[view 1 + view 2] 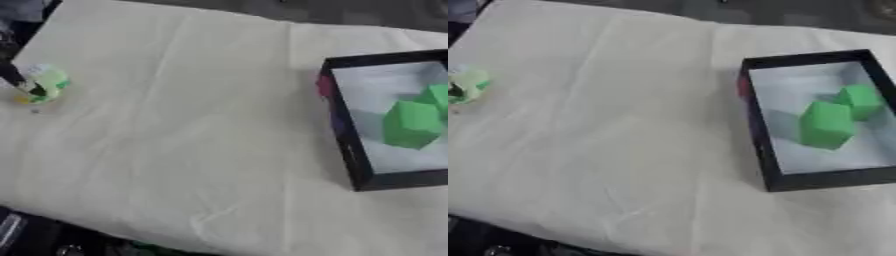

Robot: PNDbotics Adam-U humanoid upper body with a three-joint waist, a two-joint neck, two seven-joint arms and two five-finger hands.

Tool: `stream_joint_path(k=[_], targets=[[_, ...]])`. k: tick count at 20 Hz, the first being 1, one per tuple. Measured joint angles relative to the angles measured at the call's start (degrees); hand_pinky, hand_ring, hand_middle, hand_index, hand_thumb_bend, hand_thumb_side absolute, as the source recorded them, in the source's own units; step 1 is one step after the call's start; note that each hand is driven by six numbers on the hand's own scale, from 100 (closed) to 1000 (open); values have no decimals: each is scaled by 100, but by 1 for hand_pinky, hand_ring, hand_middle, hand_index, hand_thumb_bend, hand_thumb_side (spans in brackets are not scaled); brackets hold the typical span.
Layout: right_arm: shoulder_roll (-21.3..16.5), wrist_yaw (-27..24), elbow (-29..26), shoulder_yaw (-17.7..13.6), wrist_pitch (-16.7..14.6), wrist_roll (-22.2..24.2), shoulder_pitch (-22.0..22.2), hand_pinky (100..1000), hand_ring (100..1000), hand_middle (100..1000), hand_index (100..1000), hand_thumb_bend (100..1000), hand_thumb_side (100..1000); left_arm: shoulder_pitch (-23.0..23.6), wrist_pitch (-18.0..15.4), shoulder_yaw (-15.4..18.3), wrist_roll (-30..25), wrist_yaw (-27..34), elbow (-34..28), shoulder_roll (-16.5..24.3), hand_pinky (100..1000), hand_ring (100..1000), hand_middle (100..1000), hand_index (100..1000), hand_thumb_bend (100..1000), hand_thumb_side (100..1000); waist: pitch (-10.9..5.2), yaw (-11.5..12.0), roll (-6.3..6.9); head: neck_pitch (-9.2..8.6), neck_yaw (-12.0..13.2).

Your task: Pick up the objects with one hand, pass them to the other hand, and then place them into the box on the other side of the table.

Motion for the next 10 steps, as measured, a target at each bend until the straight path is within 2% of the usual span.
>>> stream_joint_path(k=[6,10], targets=[[65,83,62,21,14,35,-35,995,1000,1000,1000,100,470,-88,33,35,-25,-219,345,-109,857,868,828,889,725,268,31,-21,0,-19,25],[107,137,132,54,-3,72,-76,996,1000,1000,1000,100,470,-134,23,23,-36,-447,520,-190,857,869,828,882,686,285,40,-27,-1,-20,51]])
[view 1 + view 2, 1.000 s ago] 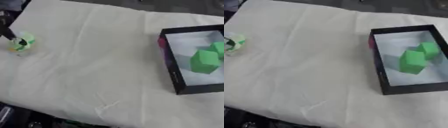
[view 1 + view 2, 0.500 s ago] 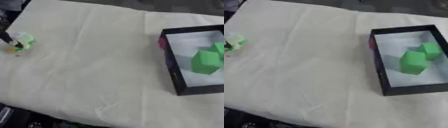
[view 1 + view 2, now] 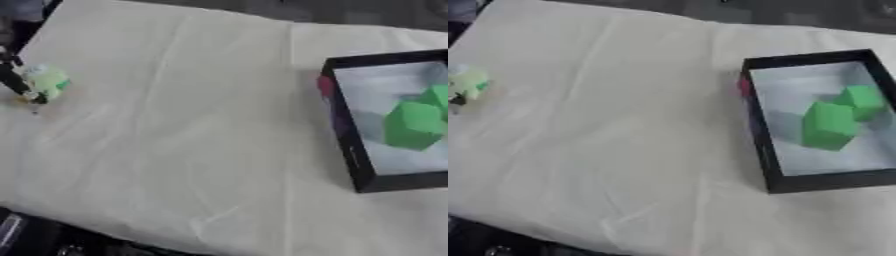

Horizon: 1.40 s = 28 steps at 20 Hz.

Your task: Pick up the objects with one hand, pass them to the other hand, and then place them into the box on the other side of the table.

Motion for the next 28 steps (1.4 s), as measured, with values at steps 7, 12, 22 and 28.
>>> stream_joint_path(k=[7,12,22,28], targets=[[34,58,57,4,-10,39,-14,998,1000,1000,1000,100,470,-60,9,-44,168,-432,181,-139,853,863,815,799,395,288,0,-24,0,0,53],[37,73,83,31,-27,62,-15,998,1000,1000,1000,100,470,-108,14,-45,199,-458,269,-211,838,841,766,671,188,261,0,-27,0,1,57],[38,82,120,32,-25,63,-14,999,1000,1000,1000,100,470,-160,191,-121,479,-462,-174,-208,800,785,681,553,131,191,0,-2,0,5,-103],[36,44,129,31,-29,56,-8,999,1000,1000,1000,100,470,-140,176,-290,581,-389,-947,-127,790,768,659,536,126,172,0,0,0,5,-239]])
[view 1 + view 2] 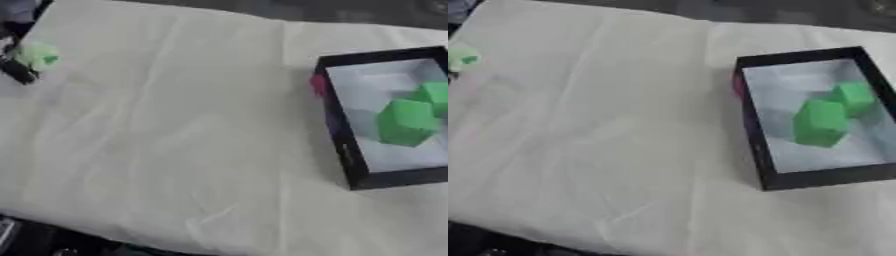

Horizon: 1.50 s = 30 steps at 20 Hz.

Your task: Pick up the objects with one hand, pass them to the other hand, and then place them into the box on the other side of the table.

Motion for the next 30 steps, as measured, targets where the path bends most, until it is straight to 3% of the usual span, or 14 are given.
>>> stream_joint_path(k=[9,16,22,30], targets=[[-2,-238,-175,-32,-20,-80,-104,998,1000,1000,1000,100,470,208,-56,-371,292,507,-1627,72,777,751,639,519,100,191,-7,-8,0,0,-117],[-8,-379,-612,17,-33,-113,-287,998,1000,1000,1000,100,470,388,39,-599,937,1242,-2672,-95,771,739,625,513,100,225,-8,-20,0,0,-156],[1,-270,-817,264,-46,141,-588,997,1000,1000,1000,100,470,446,47,-743,1900,1722,-2996,-594,770,723,614,508,100,252,-9,-23,0,0,-218],[300,278,-802,751,-110,678,-1061,997,1000,1000,1000,100,441,440,-132,-973,2926,1997,-3039,-1371,761,719,617,502,100,272,-9,-27,-13,1,-282]])
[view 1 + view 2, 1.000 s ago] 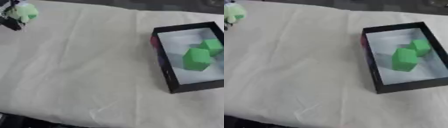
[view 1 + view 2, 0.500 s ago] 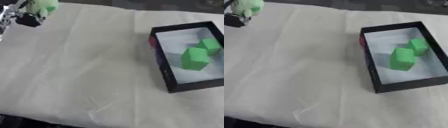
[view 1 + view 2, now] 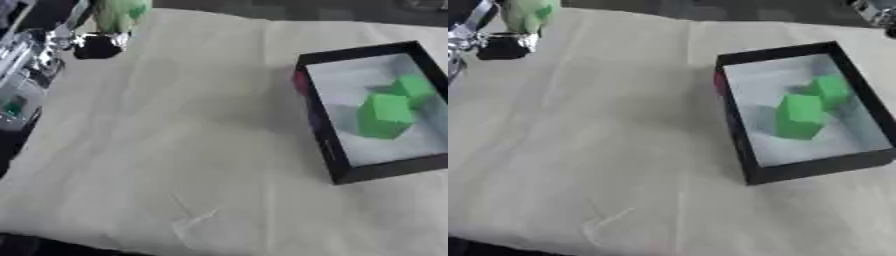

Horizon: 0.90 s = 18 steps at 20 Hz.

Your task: Pick up the objects with one hand, pass them to the other hand, and then place them into the box on the other side of the table.

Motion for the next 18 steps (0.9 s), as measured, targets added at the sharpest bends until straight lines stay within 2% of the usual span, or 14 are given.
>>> stream_joint_path(k=[7,18], targets=[[238,545,189,349,-110,328,-278,997,1000,1000,1000,100,405,-11,-192,-138,373,-135,-22,-534,753,717,618,500,100,282,-11,26,-26,2,-74],[553,1214,505,774,-352,691,-601,998,1000,1000,1000,100,304,-143,-411,-333,442,-248,-16,-1092,750,717,617,497,100,298,-12,66,-78,2,-193]])
